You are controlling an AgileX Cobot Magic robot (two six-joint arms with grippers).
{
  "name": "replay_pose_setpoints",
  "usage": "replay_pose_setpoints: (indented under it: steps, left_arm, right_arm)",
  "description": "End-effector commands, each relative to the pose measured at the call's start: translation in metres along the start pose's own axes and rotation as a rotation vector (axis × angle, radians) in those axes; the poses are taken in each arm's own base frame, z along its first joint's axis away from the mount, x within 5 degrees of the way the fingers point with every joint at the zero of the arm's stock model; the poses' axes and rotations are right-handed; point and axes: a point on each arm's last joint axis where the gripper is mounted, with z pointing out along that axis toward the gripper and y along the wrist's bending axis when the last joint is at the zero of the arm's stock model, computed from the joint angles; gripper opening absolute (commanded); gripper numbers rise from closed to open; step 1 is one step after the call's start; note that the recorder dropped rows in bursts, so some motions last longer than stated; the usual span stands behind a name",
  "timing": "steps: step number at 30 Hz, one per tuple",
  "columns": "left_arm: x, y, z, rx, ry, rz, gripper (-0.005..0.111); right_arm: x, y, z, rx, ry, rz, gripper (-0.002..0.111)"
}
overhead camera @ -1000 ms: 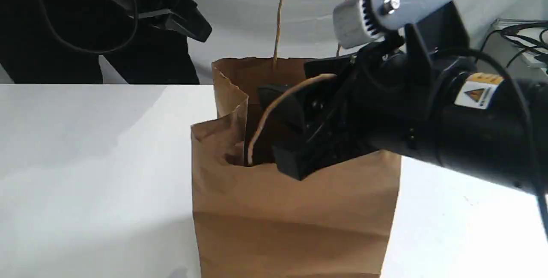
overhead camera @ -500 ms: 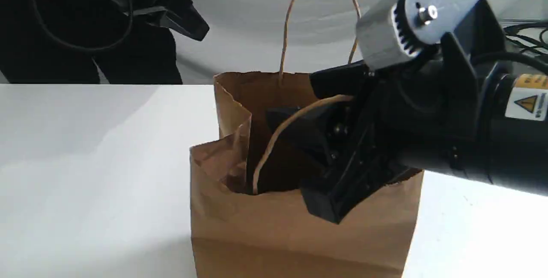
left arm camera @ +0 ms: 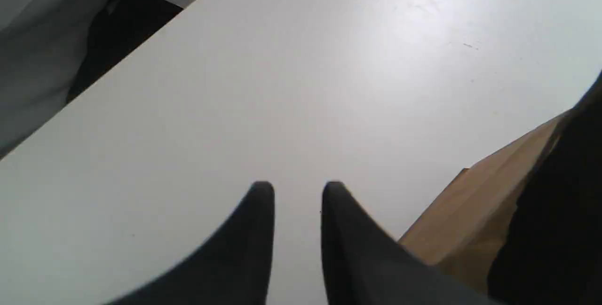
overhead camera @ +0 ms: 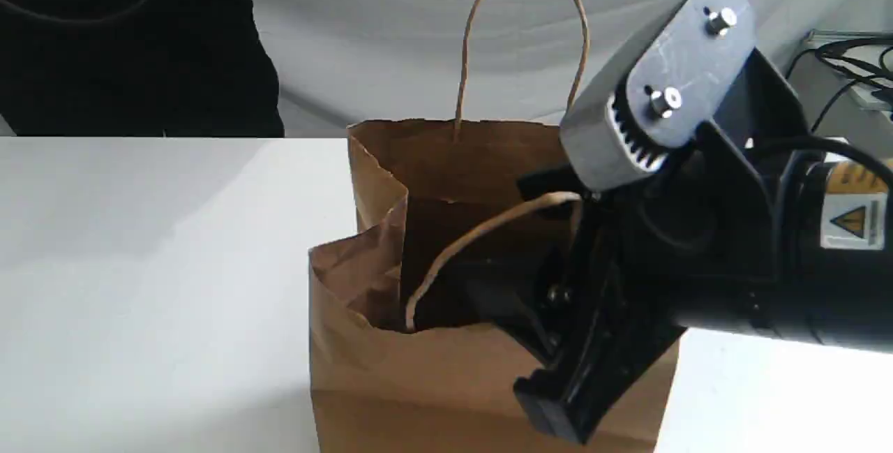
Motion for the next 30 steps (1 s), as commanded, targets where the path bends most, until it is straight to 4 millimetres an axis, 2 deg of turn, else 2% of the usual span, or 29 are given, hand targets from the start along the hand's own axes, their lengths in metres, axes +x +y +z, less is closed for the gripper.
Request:
replay_pose_setpoints:
  steps: [1,6,10,14,26,30]
  left_arm:
    - [-0.003,-0.005,-0.008,-0.019,-0.007,0.005,0.02]
    - [-0.003,-0.006,-0.01,-0.022,-0.011,0.004,0.02]
    - [-0.003,-0.006,-0.01,-0.022,-0.011,0.004,0.02]
    - [-0.003,-0.006,-0.01,-0.022,-0.011,0.004,0.02]
    - [-0.003,-0.006,-0.01,-0.023,-0.01,0.005,0.02]
    - [-0.003,-0.006,-0.01,-0.023,-0.01,0.005,0.02]
  right_arm:
    - [0.001,0.0,-0.011,0.006,0.014,-0.001,0.064]
    - [-0.006,0.001,-0.034,0.022,-0.054,0.012,0.064]
    - [-0.005,0.002,-0.046,0.02,-0.04,0.0,0.064]
    - [0.004,0.003,-0.046,0.011,0.053,-0.002,0.064]
    - [0.014,0.007,-0.047,-0.03,0.171,0.006,0.064]
    - [0.014,0.009,-0.047,-0.047,0.163,0.038,0.064]
